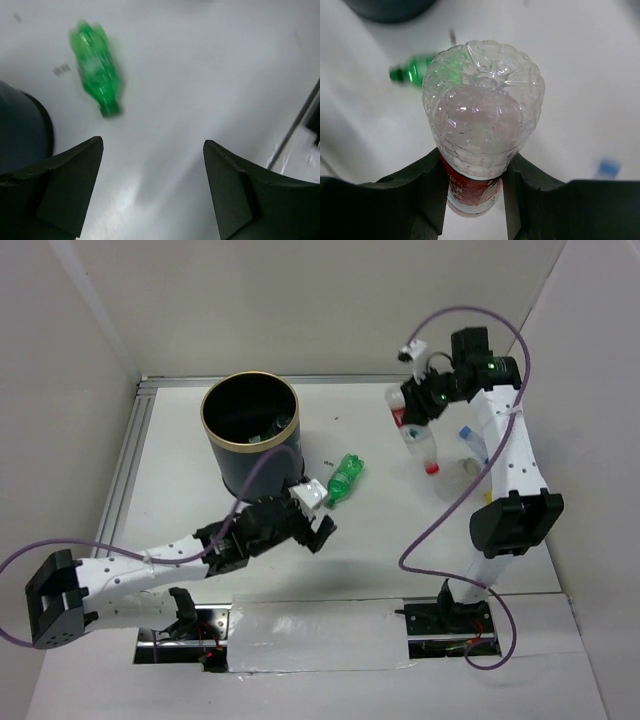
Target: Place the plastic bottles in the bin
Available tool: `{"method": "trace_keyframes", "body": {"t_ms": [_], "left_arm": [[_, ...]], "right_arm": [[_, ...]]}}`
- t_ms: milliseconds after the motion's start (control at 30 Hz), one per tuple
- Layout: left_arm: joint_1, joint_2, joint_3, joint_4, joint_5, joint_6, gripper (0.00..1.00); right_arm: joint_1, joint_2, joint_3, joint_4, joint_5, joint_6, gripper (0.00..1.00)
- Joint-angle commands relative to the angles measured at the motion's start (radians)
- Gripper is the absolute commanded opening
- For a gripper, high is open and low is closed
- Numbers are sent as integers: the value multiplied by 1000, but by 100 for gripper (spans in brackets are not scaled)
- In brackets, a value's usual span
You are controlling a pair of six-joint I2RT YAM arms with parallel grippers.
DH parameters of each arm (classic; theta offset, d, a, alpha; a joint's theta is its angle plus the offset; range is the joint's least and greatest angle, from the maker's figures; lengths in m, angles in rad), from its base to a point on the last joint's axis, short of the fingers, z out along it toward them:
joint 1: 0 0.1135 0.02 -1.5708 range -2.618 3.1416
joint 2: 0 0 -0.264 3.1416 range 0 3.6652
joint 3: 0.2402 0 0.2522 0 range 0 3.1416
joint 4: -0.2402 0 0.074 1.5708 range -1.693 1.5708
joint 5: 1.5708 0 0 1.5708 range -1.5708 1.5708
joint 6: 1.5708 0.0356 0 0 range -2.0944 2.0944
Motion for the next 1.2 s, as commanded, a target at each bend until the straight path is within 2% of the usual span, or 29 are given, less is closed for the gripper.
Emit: {"method": "trace_keyframes", "body": {"t_ms": [0,33,67,133,167,200,233,367,533,667,700,767,800,833,867,900,967,1067,1167], "left_arm": [[-59,10,-101,103,-36,-80,94],[-80,19,-140,103,-36,-89,94],[-80,28,-157,112,-51,-102,94],[-105,28,-196,121,-73,-125,94],[-120,28,-206,121,-83,-134,94],[-120,28,-217,111,-96,-143,94],[-132,28,-226,111,-96,-152,94],[-151,19,-261,111,-119,-185,94],[-160,37,-261,121,-148,-185,94],[-160,59,-252,155,-148,-175,94],[-160,92,-238,169,-165,-166,95],[-160,134,-208,183,-206,-143,97],[-160,161,-163,192,-226,-143,98],[-150,224,-140,192,-256,-128,98],[-140,258,-116,206,-257,-110,100],[-127,293,-90,223,-257,-109,100],[-87,406,-1,232,-257,-90,100],[-42,513,137,223,-284,-53,100],[-7,626,259,223,-330,-8,100]], "right_arm": [[108,12,231,87,-185,-12,0],[125,12,218,179,-206,8,0],[137,-28,187,409,-233,34,0],[207,-74,50,675,-255,110,0],[235,-90,22,883,-255,124,0],[269,-90,21,954,-243,135,0],[330,-67,64,997,-208,135,0],[431,111,309,1013,-210,226,0],[570,174,331,1146,-141,223,0],[607,254,430,1102,-195,325,0],[607,284,431,1061,-212,344,3],[616,285,431,1033,-233,374,12],[616,285,382,1033,-233,387,24],[616,276,356,1023,-233,402,67],[616,265,328,1023,-202,417,92],[607,254,284,1013,-184,418,100],[575,219,261,994,-152,430,100],[475,173,261,994,-24,511,100],[311,150,261,912,14,539,100]]}}
